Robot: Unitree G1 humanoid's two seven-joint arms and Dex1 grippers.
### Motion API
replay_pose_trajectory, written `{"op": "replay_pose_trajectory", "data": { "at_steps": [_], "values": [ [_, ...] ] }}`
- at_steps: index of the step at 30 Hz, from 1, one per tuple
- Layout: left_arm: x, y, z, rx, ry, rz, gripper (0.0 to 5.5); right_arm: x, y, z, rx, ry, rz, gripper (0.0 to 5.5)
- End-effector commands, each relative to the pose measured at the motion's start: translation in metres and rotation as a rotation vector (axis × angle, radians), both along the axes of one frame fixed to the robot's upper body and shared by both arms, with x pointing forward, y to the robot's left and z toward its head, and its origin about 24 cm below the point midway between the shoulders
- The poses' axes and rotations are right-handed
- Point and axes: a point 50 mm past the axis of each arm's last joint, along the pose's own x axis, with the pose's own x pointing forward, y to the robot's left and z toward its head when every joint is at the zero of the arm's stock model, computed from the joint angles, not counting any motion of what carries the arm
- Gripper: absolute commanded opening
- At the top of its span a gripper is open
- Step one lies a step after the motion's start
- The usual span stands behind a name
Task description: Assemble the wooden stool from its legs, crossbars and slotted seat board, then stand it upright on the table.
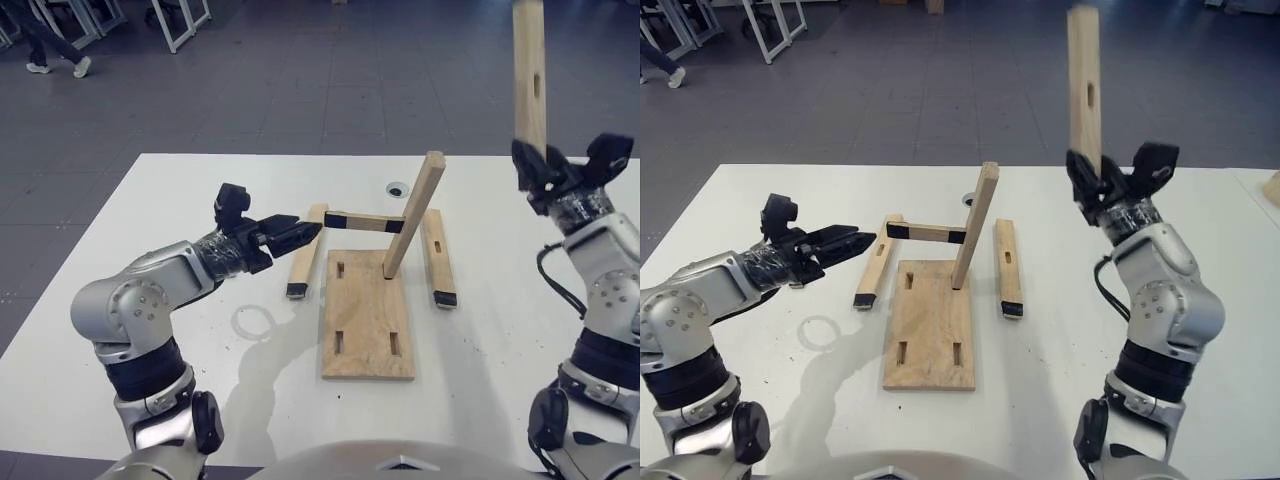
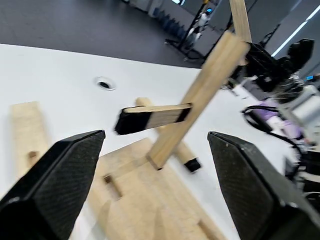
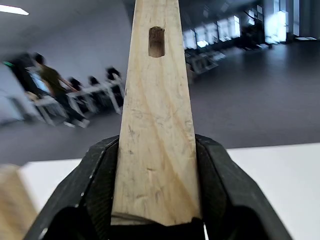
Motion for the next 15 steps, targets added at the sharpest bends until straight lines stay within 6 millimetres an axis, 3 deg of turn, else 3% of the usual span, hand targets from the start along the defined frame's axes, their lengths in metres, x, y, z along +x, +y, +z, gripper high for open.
{"op": "replay_pose_trajectory", "data": {
  "at_steps": [1,4,6,15],
  "values": [
    [0.000,-0.006,0.028,-0.225,-0.046,-0.206,3.82,-0.033,0.022,0.025,0.203,-0.099,0.455,2.03],
    [0.002,-0.015,0.039,-0.298,-0.069,-0.306,3.82,-0.055,0.054,0.017,0.195,-0.018,0.765,2.03],
    [0.003,-0.021,0.043,-0.321,-0.067,-0.359,3.82,-0.061,0.065,0.011,0.174,0.036,0.858,2.03],
    [0.001,-0.036,0.044,-0.361,-0.033,-0.492,3.82,-0.058,0.093,-0.010,0.072,0.142,0.960,2.03]
  ]
}}
